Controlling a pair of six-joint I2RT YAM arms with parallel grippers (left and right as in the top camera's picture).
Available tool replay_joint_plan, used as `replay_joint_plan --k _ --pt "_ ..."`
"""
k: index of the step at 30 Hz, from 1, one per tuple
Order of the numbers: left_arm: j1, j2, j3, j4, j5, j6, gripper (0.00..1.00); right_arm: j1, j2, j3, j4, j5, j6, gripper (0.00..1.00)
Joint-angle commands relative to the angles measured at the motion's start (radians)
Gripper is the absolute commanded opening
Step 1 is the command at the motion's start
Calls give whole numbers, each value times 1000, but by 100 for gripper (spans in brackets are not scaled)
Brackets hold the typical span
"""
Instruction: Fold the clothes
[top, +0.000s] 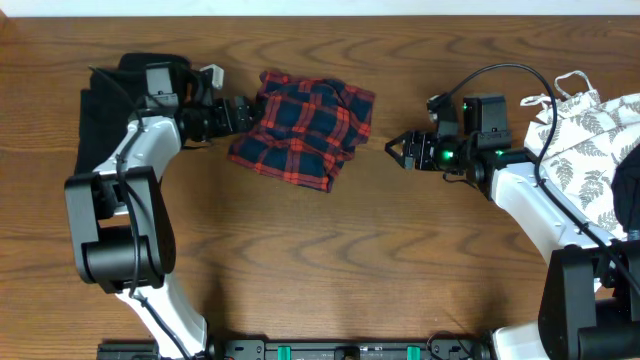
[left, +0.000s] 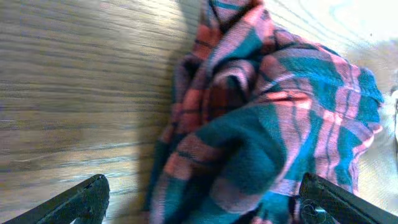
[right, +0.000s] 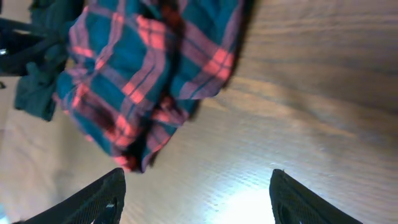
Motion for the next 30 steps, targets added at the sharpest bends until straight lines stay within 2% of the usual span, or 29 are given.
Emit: replay_joint_plan --k 1,13,19,20,22,25,28,30 --pt "19 19 0 16 39 13 98 7 28 1 27 79 -19 73" --pt "-70 96 0 80 40 -23 98 11 97 1 63 74 -19 73" --pt "-123 117 0 16 39 -32 99 9 97 1 49 74 -19 71" --pt "-129 117 0 5 39 -32 95 9 97 1 47 74 -19 70" --pt "-137 117 0 -10 39 -32 78 9 97 1 46 74 -19 69" --pt "-142 117 0 -36 68 -32 58 9 97 1 42 73 -19 68" --pt "-143 117 0 -76 106 -32 24 9 97 1 36 74 -19 68" --pt "-142 117 0 -121 107 -32 15 9 97 1 34 74 -19 67"
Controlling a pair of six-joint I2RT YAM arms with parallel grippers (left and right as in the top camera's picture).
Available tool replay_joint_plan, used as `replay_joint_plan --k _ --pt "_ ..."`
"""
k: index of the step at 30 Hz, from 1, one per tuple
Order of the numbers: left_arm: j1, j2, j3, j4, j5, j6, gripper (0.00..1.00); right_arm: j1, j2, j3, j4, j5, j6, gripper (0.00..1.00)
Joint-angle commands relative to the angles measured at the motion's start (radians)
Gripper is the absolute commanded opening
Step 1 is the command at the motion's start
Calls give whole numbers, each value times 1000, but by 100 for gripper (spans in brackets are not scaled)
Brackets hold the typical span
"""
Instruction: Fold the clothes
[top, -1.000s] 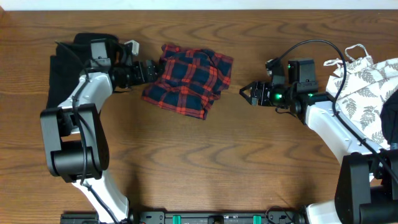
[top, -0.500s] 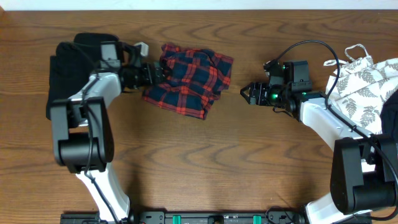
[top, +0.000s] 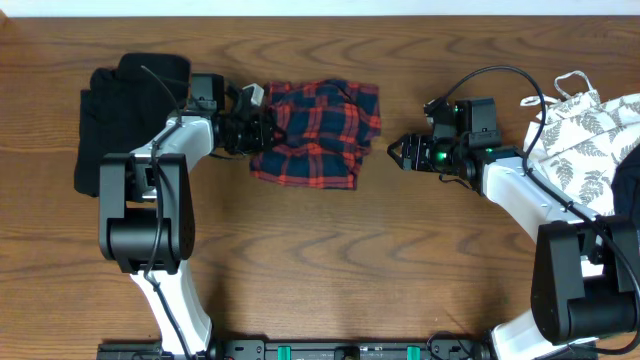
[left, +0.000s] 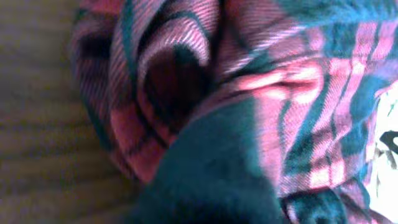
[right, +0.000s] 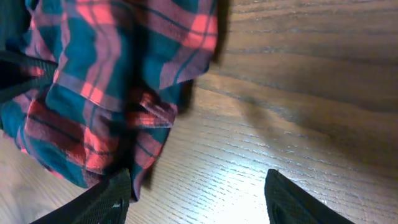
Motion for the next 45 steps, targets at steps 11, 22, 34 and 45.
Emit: replay_joint_plan --k 11,22,34,45 --pt "1 24 -7 -268 31 10 6 2 3 2 -8 -1 -14 67" --pt "13 24 -6 -166 27 17 98 3 3 2 -9 -2 -36 68" --pt "4 24 -6 -65 35 16 98 6 41 2 25 -1 -35 68" --pt "-36 24 -6 -50 34 17 98 47 245 2 282 -222 36 68"
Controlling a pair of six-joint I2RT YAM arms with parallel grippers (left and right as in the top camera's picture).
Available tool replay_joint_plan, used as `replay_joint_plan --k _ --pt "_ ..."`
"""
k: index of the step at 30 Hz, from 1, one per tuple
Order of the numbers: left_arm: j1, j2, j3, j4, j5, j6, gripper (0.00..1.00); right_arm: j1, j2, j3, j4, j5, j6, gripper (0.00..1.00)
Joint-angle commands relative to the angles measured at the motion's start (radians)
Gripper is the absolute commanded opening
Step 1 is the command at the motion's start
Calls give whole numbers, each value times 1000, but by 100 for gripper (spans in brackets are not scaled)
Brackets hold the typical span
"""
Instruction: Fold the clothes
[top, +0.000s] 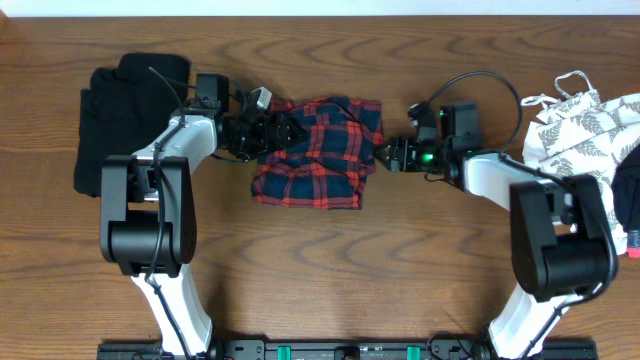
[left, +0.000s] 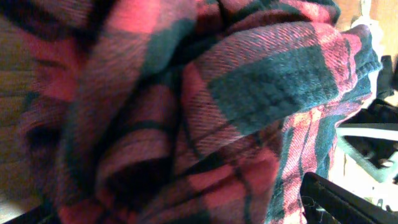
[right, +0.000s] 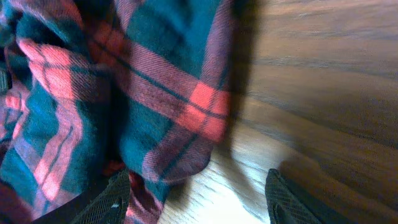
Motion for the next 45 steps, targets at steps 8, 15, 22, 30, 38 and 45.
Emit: replay_joint_plan --k 8,15,22,30,38,45 --pt "-10 40 -11 1 -43 13 98 50 49 1 72 -127 55 58" --pt "-10 40 -11 1 -43 13 98 -26 16 1 82 -108 78 57" --pt "-10 40 -11 1 -43 13 98 -96 -54 1 71 -108 78 56" --pt "-10 40 -11 1 -43 13 98 -79 -51 1 -60 45 84 4" --pt "-10 40 -11 -2 -43 13 98 -24 -44 1 -51 89 55 5" --pt "-10 40 -11 -3 -43 13 98 12 -22 1 -38 115 55 6"
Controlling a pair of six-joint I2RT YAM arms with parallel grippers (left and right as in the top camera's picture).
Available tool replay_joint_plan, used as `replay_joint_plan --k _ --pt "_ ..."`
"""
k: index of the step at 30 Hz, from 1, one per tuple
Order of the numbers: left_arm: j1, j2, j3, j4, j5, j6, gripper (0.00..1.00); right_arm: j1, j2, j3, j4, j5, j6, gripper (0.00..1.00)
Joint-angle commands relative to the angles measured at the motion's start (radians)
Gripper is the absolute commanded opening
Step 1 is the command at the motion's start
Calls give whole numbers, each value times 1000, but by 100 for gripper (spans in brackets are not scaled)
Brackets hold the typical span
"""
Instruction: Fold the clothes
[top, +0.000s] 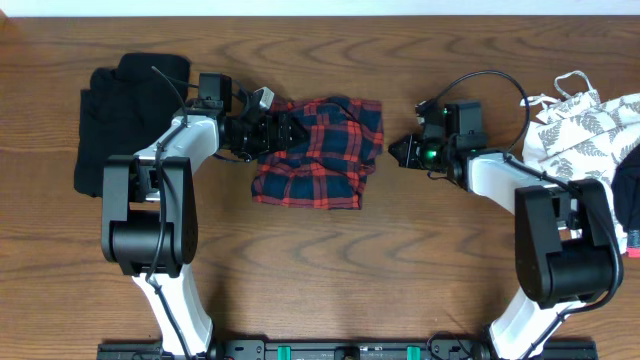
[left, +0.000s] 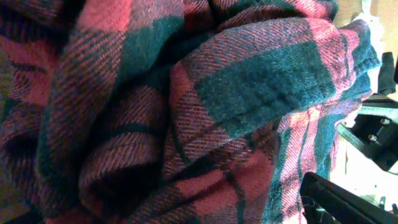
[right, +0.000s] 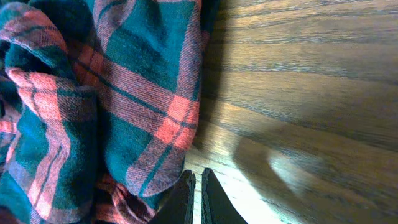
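A crumpled red and dark-green plaid garment (top: 320, 150) lies on the wooden table (top: 330, 260). My left gripper (top: 287, 128) is pushed into its upper left part. In the left wrist view the plaid garment (left: 186, 112) fills the frame. Only one finger (left: 339, 202) shows, at the wide-open position, and the other is hidden under the folds. My right gripper (top: 400, 151) sits just off the garment's right edge. Its fingers (right: 185, 200) are shut together on nothing, beside the plaid hem (right: 155, 118).
A black garment (top: 125, 110) lies at the far left behind the left arm. A white leaf-print garment (top: 585, 130) and a dark item (top: 628, 190) lie at the right edge. Bare table shows in front of the plaid garment.
My right gripper was open at the garment's right edge; now it is shut on nothing and a little farther right. The left gripper and the garment have barely changed.
At first the plaid garment lay tilted, with my left gripper open at its left edge and the right gripper open well to the right. Then the left gripper was buried in the cloth, which sat farther right. Later the right gripper reached the right edge, and it is now shut.
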Motion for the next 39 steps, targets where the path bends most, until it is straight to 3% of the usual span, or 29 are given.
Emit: replay_joint_plan --k 1,9,24,32,39 --pt "-3 40 -11 -7 -38 13 98 26 20 1 11 21 -15 6" --pt "-3 40 -11 -7 -38 13 98 108 69 1 60 8 -15 4" --pt "-3 40 -11 -6 -38 13 98 156 92 1 274 -293 23 2" --pt "-3 40 -11 -7 -38 13 98 160 111 1 211 -145 23 6" --pt "-3 40 -11 -7 -38 13 98 190 180 1 203 -209 23 5"
